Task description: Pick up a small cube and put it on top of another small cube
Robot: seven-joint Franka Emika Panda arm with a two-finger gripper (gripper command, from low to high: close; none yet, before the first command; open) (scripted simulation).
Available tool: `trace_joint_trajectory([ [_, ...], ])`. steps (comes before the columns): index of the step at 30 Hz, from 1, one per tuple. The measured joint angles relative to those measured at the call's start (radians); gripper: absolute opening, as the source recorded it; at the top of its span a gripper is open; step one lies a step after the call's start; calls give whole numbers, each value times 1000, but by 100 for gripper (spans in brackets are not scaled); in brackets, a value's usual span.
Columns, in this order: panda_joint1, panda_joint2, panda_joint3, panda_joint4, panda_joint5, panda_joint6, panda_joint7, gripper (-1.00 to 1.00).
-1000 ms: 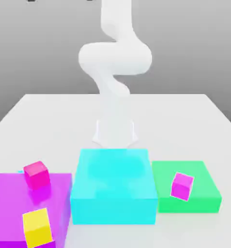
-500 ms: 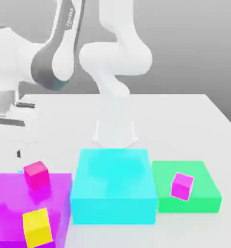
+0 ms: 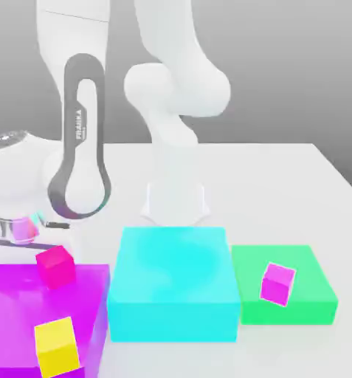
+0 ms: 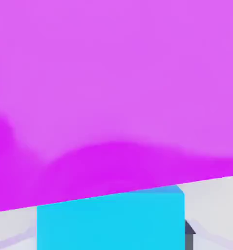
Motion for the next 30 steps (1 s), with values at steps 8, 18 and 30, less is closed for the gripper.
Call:
trace_joint_trajectory([
  [8,120,-210,-176,-47,-310,-172,225,-100],
  [18,220,-170,-288,204,-751,-522,498,-100],
  [30,589,-377,-88,186,-669,-627,914,-100],
])
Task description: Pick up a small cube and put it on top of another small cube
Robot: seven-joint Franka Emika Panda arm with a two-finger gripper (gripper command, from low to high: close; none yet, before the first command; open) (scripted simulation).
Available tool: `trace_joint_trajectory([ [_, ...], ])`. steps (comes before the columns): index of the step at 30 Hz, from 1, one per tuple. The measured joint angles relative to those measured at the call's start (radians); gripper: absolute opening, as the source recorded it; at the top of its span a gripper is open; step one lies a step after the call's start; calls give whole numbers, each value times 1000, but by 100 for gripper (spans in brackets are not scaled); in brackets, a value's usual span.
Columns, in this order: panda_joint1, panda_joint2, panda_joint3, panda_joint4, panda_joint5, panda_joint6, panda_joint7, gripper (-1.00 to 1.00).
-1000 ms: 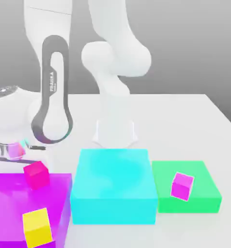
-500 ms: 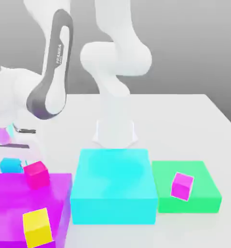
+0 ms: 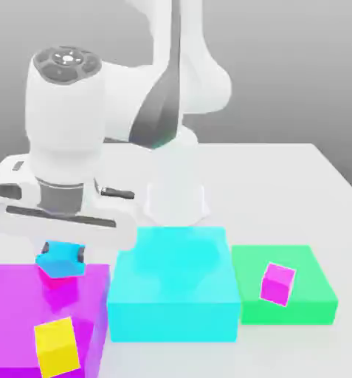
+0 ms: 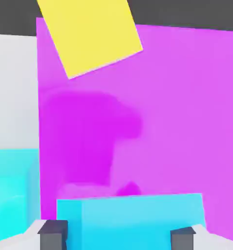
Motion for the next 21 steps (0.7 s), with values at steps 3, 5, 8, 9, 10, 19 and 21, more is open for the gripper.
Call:
trace_joint_trajectory([
  [3,79,-41,45,-34,53,15,85,-100],
  [5,122,-67,80,-57,85,26,144,-100],
  [8,180,-104,142,-92,130,44,235,-100],
  [9,200,-115,165,-104,144,50,266,-100],
  [10,220,-126,188,-116,158,57,297,-100],
  [19,318,-37,291,-206,239,256,438,-100],
  [21,320,11,292,-215,246,314,435,100],
])
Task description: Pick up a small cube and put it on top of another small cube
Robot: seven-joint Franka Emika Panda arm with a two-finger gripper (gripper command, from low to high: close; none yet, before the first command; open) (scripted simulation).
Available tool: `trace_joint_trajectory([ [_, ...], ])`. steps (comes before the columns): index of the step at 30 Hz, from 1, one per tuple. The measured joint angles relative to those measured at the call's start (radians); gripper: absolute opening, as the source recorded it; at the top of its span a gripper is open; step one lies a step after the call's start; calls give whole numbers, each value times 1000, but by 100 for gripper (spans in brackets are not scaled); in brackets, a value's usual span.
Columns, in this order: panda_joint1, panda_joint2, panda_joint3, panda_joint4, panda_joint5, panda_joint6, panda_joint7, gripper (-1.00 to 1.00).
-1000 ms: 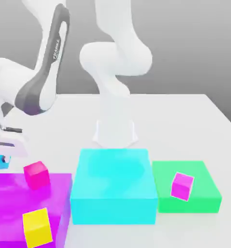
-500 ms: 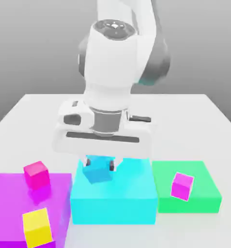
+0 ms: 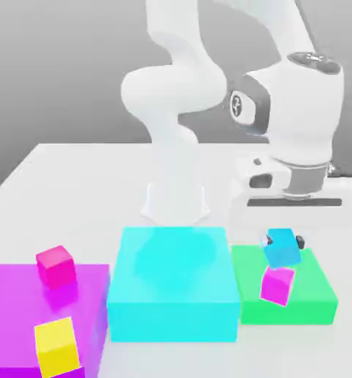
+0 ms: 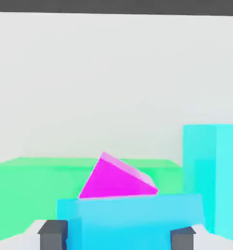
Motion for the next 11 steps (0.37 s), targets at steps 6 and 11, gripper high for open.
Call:
trace_joint_trajectory([
  [6,-9,8,3,-1,0,9,0,100],
  [11,-6,-115,5,19,-7,-136,5,100],
])
